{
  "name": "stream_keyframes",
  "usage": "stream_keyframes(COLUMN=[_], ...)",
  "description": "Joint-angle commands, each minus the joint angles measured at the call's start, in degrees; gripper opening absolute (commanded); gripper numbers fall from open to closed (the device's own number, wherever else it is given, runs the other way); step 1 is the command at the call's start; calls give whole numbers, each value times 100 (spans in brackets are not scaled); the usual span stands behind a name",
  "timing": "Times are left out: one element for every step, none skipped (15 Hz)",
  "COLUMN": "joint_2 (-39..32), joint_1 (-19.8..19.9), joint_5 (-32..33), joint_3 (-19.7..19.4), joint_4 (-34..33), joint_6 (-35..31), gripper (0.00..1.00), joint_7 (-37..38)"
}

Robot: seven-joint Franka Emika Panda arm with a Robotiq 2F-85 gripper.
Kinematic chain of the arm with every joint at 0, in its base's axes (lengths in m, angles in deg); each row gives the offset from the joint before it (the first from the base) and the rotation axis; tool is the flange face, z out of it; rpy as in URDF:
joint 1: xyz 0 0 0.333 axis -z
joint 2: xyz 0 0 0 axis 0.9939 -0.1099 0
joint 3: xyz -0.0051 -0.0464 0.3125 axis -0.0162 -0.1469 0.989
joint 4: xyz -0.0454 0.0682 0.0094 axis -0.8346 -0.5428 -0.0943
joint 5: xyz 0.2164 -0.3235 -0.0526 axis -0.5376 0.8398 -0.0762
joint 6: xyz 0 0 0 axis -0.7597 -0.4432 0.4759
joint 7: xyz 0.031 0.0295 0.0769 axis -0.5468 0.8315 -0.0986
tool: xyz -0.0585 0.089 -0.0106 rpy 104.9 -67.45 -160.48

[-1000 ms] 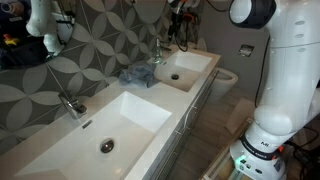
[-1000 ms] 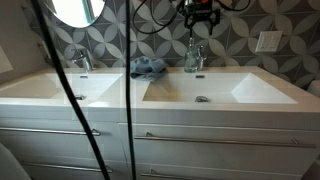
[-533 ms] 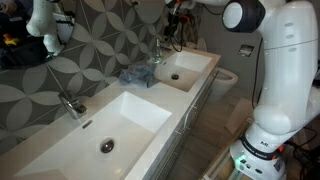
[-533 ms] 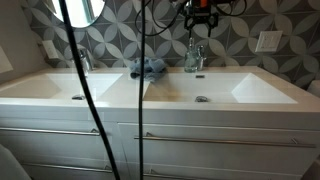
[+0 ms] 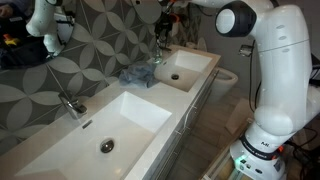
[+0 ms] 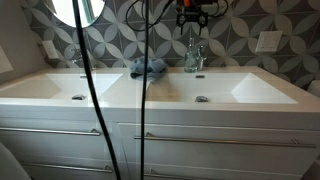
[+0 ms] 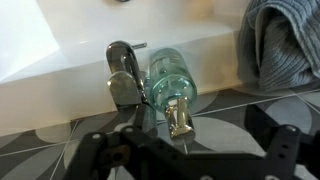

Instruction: Move the clear bottle from the left side of the right tap and move it to the right of the right tap

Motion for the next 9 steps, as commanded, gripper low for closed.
stream_keyframes(joint_2=[-543,-627,-728,-824,-494,-585,-654,-698,-712], joint_1=[-142,-156,-170,-198,-140,-155,-161,-162,-162], joint_5=[15,18,32,113,27,34,36,36,36], joint_3=[-72,-68,-66,-105,-17,-33,-44,-52,-56], joint_4=[-716,-801,-893,-968,-510,-584,-650,-690,-713], joint_6=[30,5,-24,-129,-77,-127,-152,-157,-158], gripper=[100,100,100,100,100,100,100,100,100], joint_7=[747,856,915,968,755,802,823,830,834])
